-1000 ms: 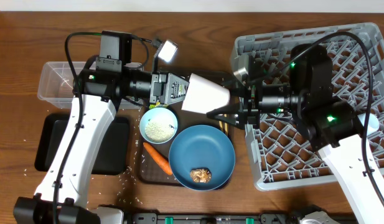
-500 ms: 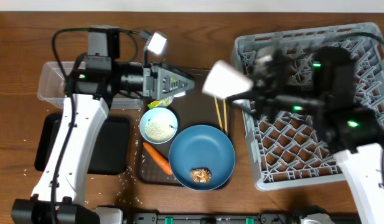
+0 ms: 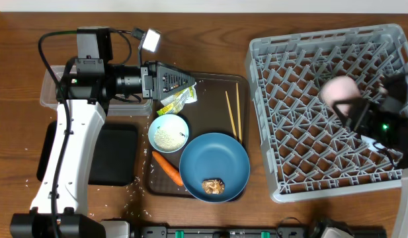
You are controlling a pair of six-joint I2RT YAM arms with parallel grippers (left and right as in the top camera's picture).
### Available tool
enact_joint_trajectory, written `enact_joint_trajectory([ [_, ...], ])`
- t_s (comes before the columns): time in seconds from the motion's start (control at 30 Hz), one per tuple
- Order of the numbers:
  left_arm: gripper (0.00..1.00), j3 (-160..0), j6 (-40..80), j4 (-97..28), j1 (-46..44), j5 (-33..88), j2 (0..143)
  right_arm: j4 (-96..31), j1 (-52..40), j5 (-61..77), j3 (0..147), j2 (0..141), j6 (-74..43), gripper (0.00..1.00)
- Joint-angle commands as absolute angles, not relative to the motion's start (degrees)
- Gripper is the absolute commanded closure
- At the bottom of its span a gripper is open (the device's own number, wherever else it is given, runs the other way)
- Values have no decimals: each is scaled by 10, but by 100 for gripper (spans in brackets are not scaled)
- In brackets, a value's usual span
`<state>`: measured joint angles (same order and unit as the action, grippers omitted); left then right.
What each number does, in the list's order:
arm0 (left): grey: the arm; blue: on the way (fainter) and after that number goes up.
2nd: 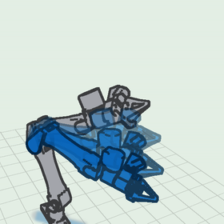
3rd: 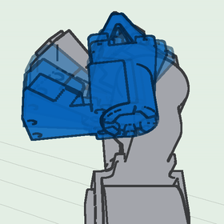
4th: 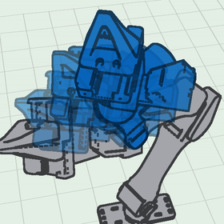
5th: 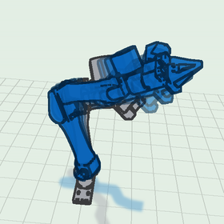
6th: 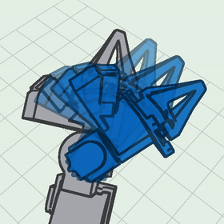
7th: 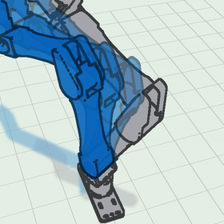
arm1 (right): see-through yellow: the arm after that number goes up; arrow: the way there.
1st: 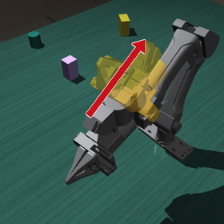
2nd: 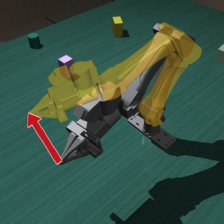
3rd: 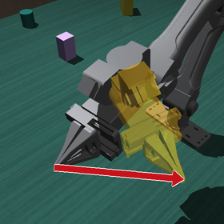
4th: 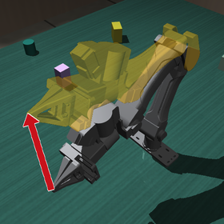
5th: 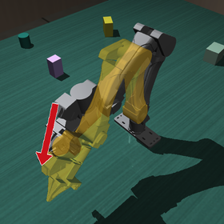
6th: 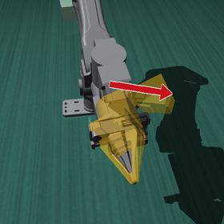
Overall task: Sort waste into correct bins and load items into the dishwasher rack
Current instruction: 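Place the pink cup into the dish rack's right side with the right gripper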
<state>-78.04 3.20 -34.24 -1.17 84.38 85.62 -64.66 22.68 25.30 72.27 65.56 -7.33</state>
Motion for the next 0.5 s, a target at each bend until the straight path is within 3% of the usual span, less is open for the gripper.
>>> enact_joint_trajectory([
  [0.0,18,-790,37,-342,-10,835,858,-678,255,147,726,673,-122,47],
  [0.23,18,-790,37,-346,-10,829,858,-751,257,58,721,732,-133,46],
  [0.47,18,-790,37,-346,-10,829,858,-759,256,62,721,795,-133,47],
])
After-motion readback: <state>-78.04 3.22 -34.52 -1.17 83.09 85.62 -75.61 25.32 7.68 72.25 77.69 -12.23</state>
